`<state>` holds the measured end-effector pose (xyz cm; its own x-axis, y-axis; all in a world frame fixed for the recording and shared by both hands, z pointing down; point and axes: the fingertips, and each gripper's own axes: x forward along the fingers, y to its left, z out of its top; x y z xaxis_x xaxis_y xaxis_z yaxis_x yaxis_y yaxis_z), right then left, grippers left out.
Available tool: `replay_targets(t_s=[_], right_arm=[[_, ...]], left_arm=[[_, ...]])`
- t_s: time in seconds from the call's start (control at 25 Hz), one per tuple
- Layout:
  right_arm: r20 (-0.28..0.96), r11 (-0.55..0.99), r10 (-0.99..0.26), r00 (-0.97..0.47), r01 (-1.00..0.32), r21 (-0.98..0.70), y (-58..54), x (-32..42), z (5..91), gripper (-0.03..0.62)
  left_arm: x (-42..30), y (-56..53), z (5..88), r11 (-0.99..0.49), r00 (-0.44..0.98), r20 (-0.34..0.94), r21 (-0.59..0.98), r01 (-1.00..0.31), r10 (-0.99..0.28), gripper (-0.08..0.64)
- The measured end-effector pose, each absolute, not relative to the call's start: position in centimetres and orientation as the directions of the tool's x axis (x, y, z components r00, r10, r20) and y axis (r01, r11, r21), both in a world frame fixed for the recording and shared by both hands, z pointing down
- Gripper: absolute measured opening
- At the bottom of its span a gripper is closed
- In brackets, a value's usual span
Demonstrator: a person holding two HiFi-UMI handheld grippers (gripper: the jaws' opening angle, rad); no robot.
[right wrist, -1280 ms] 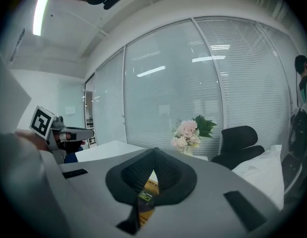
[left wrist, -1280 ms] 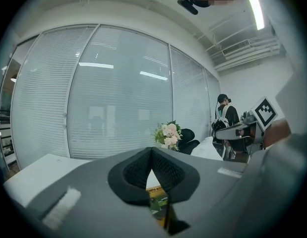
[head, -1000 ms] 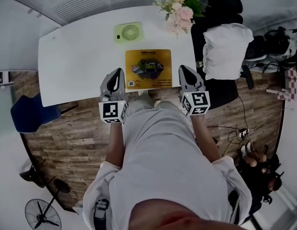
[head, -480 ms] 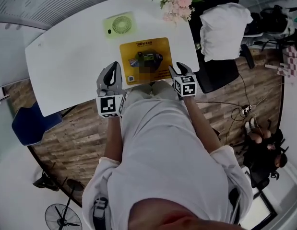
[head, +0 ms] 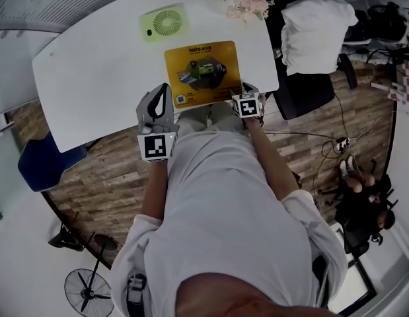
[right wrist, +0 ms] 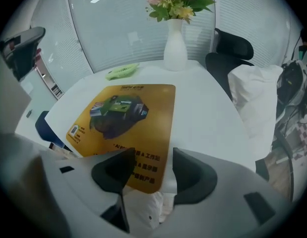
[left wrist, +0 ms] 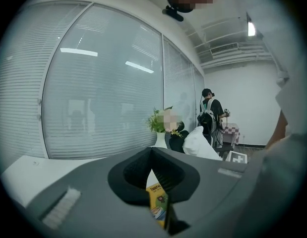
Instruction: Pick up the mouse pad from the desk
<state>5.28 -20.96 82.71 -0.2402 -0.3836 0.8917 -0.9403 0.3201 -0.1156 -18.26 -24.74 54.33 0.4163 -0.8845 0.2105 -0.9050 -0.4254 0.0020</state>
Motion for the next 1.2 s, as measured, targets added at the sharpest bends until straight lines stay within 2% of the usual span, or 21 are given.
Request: replay_targets(t_s=[0.24, 0.52, 0.56, 0.68, 0.76, 0.84, 0.96, 1.2], right_arm=[[0.894, 0.278, -0.388, -0.225, -0.953, -0.119, -20.9, 5.3, 82.7, 0.233], [0.91, 0.267, -0.351, -0.223, -0.955, -0.131, -21.0, 5.1, 82.9, 0.178], [0.911, 0.265, -0.346, -0.226, -0.955, -0.136, -20.9, 5.0, 82.8, 0.147], [0.911, 0.283, -0.325, -0.255, -0.945, -0.164, -20.7, 4.4, 82.7, 0.107], [0.904, 0.302, -0.307, -0.298, -0.931, -0.204, -20.7, 3.8, 82.8, 0.037], [0.893, 0.311, -0.302, -0.334, -0.92, -0.24, -20.8, 3.6, 82.8, 0.038], [0.846, 0.306, -0.347, -0.405, -0.902, -0.306, -21.3, 3.6, 81.6, 0.035], [0.676, 0.383, -0.497, -0.544, -0.837, -0.392, -23.0, 2.0, 75.9, 0.034]], left_arm=[[-18.1, -25.5, 52.3, -0.391, 0.386, 0.128, -0.019, -0.92, -0.914, -0.012], [-18.3, -27.0, 51.1, -0.375, 0.371, 0.094, -0.023, -0.927, -0.924, -0.012], [-18.3, -27.1, 50.5, -0.372, 0.37, 0.081, -0.024, -0.928, -0.926, -0.012], [-18.6, -27.6, 48.6, -0.37, 0.368, 0.046, -0.055, -0.927, -0.929, -0.012], [-18.9, -28.2, 47.8, -0.364, 0.362, 0.03, -0.076, -0.928, -0.932, -0.012], [-19.3, -28.7, 47.3, -0.353, 0.353, 0.018, -0.077, -0.933, -0.936, -0.012], [-19.9, -29.1, 47.2, -0.346, 0.345, 0.022, -0.097, -0.933, -0.938, -0.012], [-20.0, -29.4, 45.8, -0.342, 0.345, -0.012, -0.098, -0.935, -0.939, -0.012]])
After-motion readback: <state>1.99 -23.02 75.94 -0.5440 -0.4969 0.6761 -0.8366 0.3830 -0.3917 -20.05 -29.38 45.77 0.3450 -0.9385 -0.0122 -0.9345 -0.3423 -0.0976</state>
